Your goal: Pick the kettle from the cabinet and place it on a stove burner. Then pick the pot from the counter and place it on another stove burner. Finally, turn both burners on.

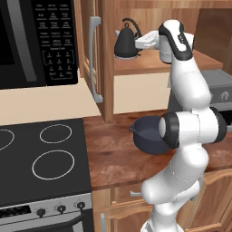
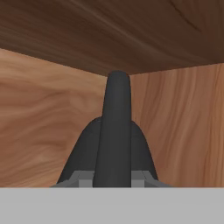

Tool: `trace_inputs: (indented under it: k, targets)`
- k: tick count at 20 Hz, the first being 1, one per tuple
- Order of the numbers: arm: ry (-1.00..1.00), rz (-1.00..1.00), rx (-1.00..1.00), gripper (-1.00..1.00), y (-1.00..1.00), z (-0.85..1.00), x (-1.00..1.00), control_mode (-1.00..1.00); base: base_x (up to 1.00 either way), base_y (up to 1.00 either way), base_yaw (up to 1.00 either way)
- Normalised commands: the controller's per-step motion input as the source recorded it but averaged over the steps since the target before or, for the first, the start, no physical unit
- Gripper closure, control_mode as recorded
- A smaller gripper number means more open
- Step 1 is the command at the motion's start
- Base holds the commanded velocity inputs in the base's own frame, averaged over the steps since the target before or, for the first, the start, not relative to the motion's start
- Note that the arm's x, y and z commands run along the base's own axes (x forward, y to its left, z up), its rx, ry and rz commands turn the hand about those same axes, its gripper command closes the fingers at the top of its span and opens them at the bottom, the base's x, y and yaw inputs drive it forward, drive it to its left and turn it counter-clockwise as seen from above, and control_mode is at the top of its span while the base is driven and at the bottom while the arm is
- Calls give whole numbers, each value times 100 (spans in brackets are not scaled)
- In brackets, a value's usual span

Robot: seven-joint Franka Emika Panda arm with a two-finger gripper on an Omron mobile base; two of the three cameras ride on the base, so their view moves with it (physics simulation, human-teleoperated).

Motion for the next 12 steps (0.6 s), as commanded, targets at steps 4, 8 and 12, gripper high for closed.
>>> trace_inputs:
  k: [4,8,12]
  targets:
    - [-2,0,0,100,1,0,-40,-100,0,0,0]
    - [0,0,0,100,0,0,-42,-100,0,0,0]
    - [0,-1,0,100,1,1,-45,-100,0,0,0]
